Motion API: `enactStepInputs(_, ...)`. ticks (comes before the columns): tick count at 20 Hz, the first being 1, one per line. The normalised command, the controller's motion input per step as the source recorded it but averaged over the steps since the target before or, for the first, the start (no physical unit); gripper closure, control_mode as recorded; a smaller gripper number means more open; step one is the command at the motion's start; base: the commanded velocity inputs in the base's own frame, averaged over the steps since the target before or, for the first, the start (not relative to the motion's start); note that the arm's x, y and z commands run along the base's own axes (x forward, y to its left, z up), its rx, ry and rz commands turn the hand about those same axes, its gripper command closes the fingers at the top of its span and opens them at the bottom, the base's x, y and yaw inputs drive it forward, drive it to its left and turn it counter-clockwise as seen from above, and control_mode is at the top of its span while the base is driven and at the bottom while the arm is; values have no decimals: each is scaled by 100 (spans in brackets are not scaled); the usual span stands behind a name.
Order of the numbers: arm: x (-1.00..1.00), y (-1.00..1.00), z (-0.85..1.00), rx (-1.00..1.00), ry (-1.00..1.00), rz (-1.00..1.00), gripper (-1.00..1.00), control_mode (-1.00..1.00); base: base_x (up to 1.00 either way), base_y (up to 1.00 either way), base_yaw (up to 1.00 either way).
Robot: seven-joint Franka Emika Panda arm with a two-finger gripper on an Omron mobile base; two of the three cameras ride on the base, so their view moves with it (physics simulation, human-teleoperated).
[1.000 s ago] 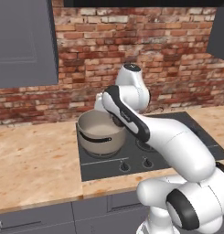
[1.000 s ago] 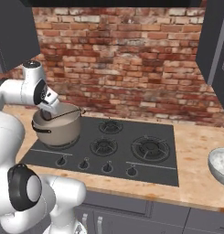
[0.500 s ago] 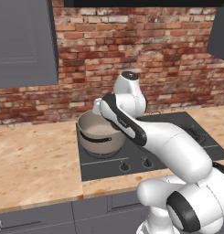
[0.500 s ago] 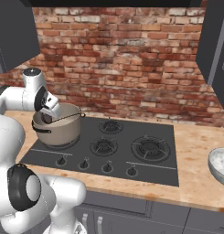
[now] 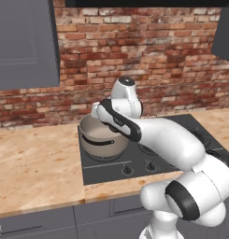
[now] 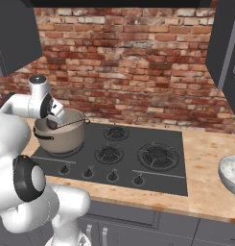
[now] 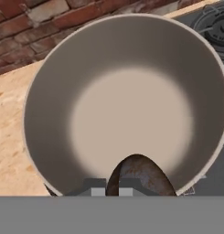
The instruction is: Open the cabinet and move the ladle to the pot. Then close the cabinet.
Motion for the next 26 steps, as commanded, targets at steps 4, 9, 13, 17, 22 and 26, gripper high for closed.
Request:
enactStepInputs(4, 27, 7, -11, 0, 0, 0, 100, -100, 0, 0, 0)
enactStepInputs(9, 19, 4, -19, 0, -1, 0, 100, -100, 0, 0, 0)
enactStepInputs(13, 23, 0, -24, 0, 0, 0, 100, -100, 0, 0, 0)
enactStepInputs(17, 21, 2, -24, 0, 0, 0, 100, -100, 0, 0, 0)
enactStepInputs(22, 13, 5, -21, 0, -1, 0, 100, -100, 0, 0, 0)
enactStepInputs(26, 25, 4, -25, 0, 0, 0, 100, -100, 0, 0, 0)
